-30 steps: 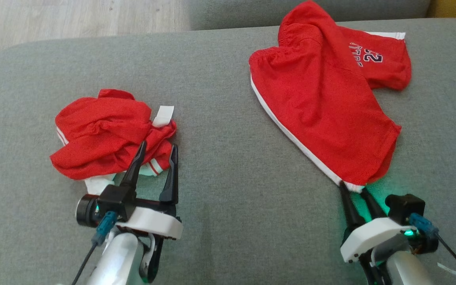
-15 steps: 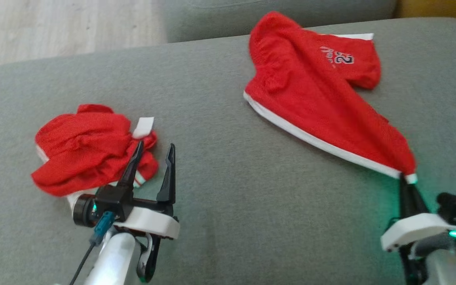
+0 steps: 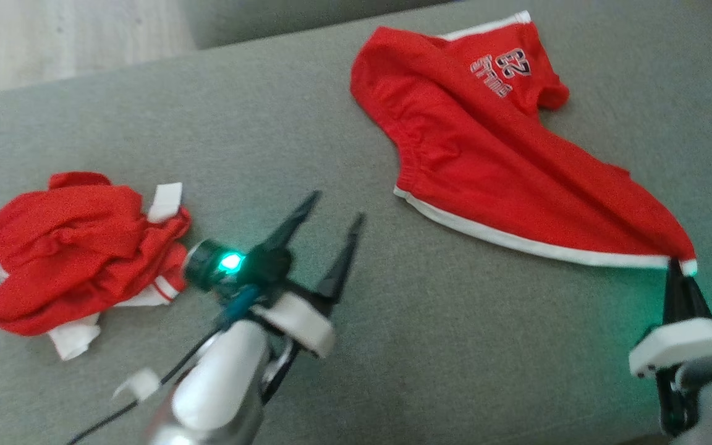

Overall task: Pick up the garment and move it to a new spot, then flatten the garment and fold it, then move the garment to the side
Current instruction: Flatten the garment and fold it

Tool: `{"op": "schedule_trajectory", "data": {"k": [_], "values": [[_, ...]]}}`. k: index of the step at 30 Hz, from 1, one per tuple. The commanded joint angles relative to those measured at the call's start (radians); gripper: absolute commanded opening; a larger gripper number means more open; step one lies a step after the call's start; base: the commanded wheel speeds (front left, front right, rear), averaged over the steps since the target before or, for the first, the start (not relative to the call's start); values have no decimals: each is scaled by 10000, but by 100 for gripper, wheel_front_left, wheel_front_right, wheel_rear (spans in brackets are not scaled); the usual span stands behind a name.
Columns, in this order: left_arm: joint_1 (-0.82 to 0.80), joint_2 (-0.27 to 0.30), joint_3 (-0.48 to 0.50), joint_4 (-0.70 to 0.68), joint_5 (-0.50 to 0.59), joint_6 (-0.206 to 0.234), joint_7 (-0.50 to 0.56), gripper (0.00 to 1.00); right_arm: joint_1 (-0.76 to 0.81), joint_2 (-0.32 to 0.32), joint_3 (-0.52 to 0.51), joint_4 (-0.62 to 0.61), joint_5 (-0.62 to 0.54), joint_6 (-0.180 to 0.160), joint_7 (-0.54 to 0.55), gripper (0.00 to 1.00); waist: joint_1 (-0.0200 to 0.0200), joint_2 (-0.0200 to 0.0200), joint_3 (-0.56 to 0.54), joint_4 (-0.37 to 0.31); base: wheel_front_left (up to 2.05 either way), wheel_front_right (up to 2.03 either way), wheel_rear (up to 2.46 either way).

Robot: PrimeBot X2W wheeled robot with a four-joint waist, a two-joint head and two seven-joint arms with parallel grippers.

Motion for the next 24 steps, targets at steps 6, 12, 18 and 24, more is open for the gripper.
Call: {"op": "schedule_trajectory", "data": {"k": [6, 12, 18, 24], "values": [[-1936, 321, -1825, 694, -827, -56, 740, 100, -909, -72, 821, -260, 296, -7, -266, 0, 0, 0, 880, -758, 0, 0, 0], [-3319, 706, -2746, 1957, -1688, -59, 1016, 100, -1244, -72, 1342, -128, 542, -7, -477, 0, 0, 0, 1257, -1219, 0, 0, 0], [-4141, 825, -3713, 2889, -2621, -60, 881, 100, -1439, -72, 1703, 122, 748, -7, -671, 0, 0, 0, 1420, -1535, 0, 0, 0], [-4531, 838, -4342, 3369, -3277, -60, 642, 100, -1575, -72, 1857, 337, 814, -7, -807, 0, 0, 0, 1461, -1645, 0, 0, 0]]}}
